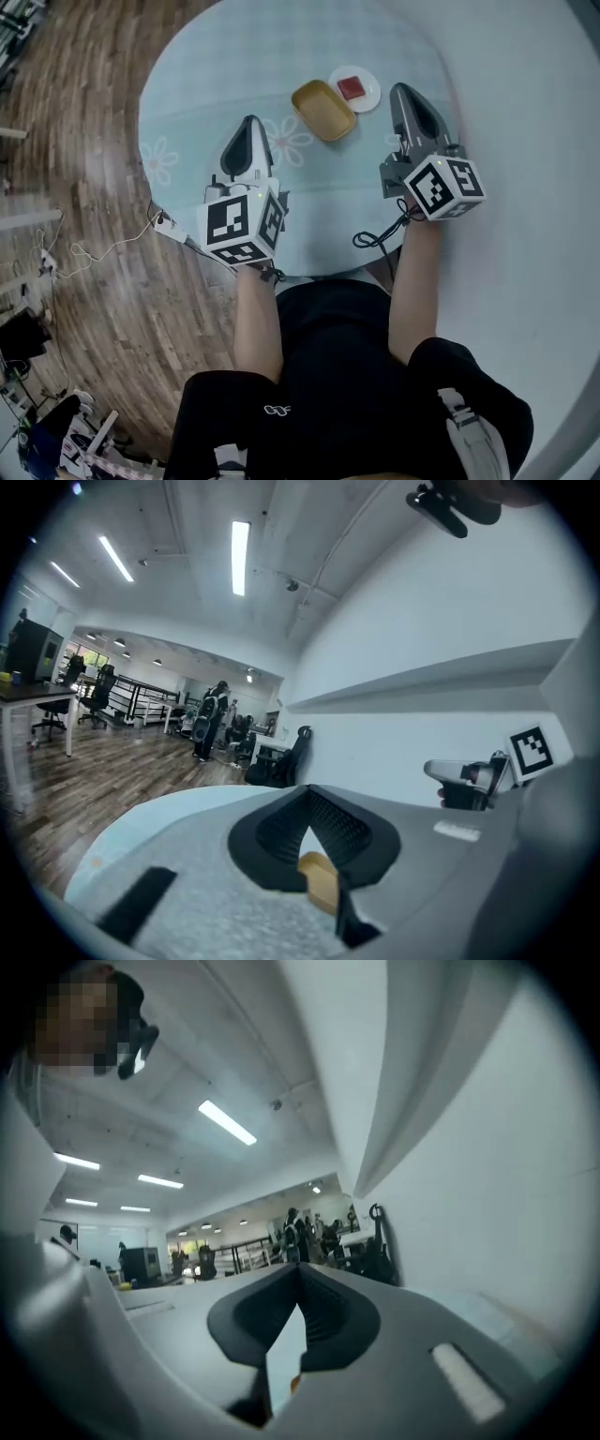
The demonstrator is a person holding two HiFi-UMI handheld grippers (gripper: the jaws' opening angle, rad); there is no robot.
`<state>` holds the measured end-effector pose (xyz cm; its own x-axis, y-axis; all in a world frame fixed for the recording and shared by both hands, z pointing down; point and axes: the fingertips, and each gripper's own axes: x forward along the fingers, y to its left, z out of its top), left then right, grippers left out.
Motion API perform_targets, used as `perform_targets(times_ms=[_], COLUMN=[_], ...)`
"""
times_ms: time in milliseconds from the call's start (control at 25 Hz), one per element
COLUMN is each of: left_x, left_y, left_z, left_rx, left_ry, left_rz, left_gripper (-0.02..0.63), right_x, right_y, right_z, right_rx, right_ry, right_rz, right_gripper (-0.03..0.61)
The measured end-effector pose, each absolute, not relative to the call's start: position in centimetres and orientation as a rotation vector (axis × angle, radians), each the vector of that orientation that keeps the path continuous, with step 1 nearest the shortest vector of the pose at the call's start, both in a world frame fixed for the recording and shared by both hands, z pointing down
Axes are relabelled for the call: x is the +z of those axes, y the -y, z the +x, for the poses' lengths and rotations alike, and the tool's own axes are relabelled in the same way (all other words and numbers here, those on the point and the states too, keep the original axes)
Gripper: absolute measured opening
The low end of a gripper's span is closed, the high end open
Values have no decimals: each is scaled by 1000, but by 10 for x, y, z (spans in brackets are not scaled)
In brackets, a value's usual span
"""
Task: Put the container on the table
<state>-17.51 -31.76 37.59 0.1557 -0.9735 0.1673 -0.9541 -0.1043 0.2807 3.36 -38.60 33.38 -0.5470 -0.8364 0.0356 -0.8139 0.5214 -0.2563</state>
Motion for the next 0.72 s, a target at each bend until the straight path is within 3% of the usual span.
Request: perform_targets(times_ms=[200,720], left_x=[354,324], left_y=[317,298], left_z=[-137,-87], left_rx=[-100,-146], left_ry=[1823,1862], left_rz=[2212,2297], left_gripper=[-3,-3], right_x=[310,309], right_y=[363,330], right_z=[84,80], right_rx=[-320,-223], right_ry=[-2542,-2701], right_rz=[-1500,-1390], right_gripper=[9,9])
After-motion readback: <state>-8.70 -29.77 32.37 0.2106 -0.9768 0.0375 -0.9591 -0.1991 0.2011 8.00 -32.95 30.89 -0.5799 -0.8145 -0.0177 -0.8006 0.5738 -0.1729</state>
